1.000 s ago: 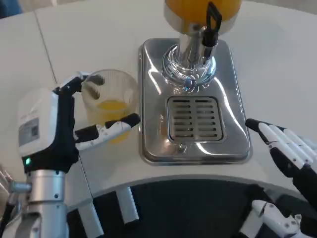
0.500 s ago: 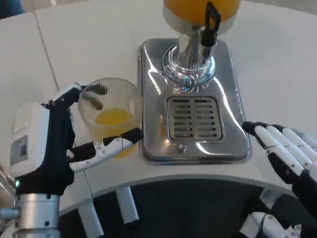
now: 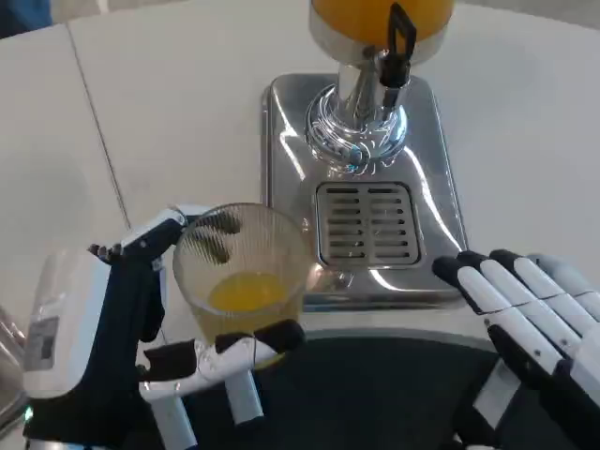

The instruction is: Grasp the cup under the faucet to collect the drink, then remove the cup.

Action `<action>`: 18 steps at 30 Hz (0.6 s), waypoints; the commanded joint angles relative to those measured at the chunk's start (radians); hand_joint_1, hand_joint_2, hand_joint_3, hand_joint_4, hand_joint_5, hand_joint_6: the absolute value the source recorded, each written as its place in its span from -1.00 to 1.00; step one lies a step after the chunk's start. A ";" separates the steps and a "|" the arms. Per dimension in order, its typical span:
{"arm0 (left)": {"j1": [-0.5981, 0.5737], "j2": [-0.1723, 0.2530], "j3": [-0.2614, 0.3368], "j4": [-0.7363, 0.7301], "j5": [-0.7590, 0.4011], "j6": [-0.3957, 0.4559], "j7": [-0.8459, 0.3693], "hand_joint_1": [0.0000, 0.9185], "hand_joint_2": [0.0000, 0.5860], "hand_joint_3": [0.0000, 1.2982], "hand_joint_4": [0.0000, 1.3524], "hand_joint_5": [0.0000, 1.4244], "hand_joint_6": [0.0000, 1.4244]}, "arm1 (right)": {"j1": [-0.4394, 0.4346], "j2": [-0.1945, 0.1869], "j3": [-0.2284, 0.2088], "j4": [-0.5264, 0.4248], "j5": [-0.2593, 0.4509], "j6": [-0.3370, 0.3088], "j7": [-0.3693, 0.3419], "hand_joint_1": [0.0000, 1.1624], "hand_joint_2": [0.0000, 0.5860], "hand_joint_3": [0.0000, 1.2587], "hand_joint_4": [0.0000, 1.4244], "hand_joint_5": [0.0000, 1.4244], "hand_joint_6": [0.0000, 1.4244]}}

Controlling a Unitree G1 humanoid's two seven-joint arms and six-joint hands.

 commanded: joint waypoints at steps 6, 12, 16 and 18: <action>0.091 -0.009 0.029 -0.114 -0.019 -0.143 -0.034 0.11 -0.66 0.87 1.00 1.00 1.00 | 0.070 0.014 -0.044 0.028 0.012 -0.138 -0.055 -0.73 0.81 -1.00 -1.00 -1.00 -1.00; 0.137 -0.012 0.041 -0.140 -0.022 -0.190 -0.072 0.11 -0.65 0.86 0.98 1.00 1.00 | 0.106 0.051 -0.031 0.044 -0.011 -0.200 -0.079 -0.80 0.83 -1.00 -1.00 -1.00 -1.00; 0.153 -0.029 0.038 -0.155 -0.006 -0.221 -0.073 0.11 -0.65 0.86 0.99 1.00 1.00 | 0.113 0.070 -0.013 0.042 -0.021 -0.218 -0.078 -0.91 0.81 -1.00 -1.00 -1.00 -1.00; 0.154 -0.030 0.041 -0.155 -0.004 -0.231 -0.079 0.11 -0.65 0.86 1.00 1.00 1.00 | 0.122 0.072 -0.011 0.040 -0.029 -0.232 -0.078 -0.92 0.81 -1.00 -1.00 -1.00 -1.00</action>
